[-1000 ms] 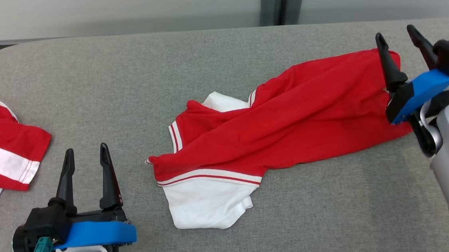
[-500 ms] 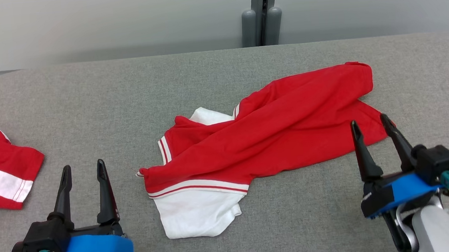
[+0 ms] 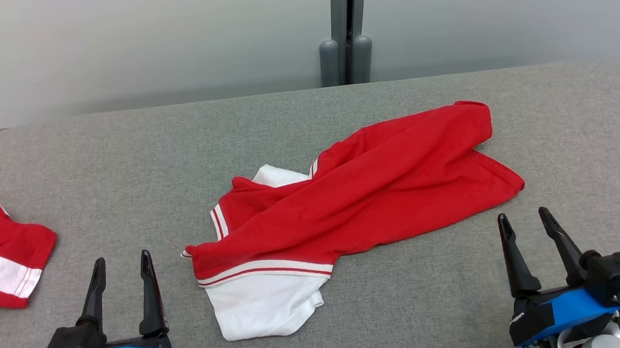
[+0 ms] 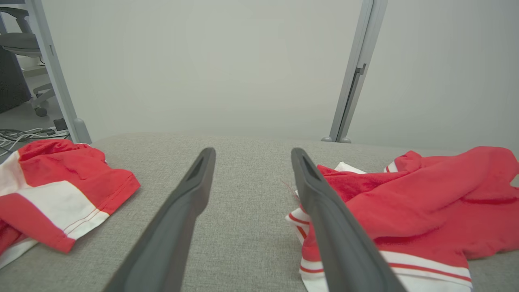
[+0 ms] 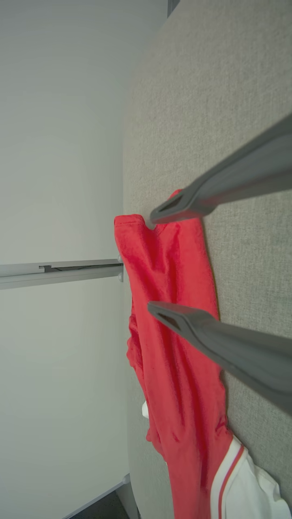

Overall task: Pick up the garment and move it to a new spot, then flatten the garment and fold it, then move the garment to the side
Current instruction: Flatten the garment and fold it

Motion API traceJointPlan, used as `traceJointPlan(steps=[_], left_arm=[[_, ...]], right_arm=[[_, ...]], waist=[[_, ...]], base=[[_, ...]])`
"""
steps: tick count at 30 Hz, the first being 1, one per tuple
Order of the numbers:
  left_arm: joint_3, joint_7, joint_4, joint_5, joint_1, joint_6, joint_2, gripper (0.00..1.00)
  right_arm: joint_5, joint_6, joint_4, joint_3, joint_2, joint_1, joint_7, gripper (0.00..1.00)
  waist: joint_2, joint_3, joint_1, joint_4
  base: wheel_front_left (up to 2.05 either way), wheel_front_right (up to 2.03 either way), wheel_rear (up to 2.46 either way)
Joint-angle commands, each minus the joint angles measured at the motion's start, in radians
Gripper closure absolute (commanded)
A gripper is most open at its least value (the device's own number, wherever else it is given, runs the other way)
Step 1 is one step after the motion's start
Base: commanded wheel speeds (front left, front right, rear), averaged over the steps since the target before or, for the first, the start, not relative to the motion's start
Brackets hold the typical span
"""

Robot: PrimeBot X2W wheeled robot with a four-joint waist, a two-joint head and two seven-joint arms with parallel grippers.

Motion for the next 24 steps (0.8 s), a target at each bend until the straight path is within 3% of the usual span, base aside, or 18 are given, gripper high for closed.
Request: traceJointPlan(steps=[1, 24], left_arm=[[0.004, -0.002, 0.004, 0.008, 0.007, 0.002, 0.000, 0.00], [0.016, -0.002, 0.011, 0.036, 0.014, -0.001, 0.000, 0.00]], right_arm=[[-0.005, 0.000, -0.002, -0.002, 0.002, 0.016, -0.003, 0.00], [0.012, 0.000, 0.018, 0.006, 0.003, 0.024, -0.003, 0.00]], waist=[[0.0001, -0.005, 0.0001, -0.004], [0.0001, -0.018, 0.0001, -0.016]], base=[[0.00, 0.00, 0.00], [0.00, 0.00, 0.00]])
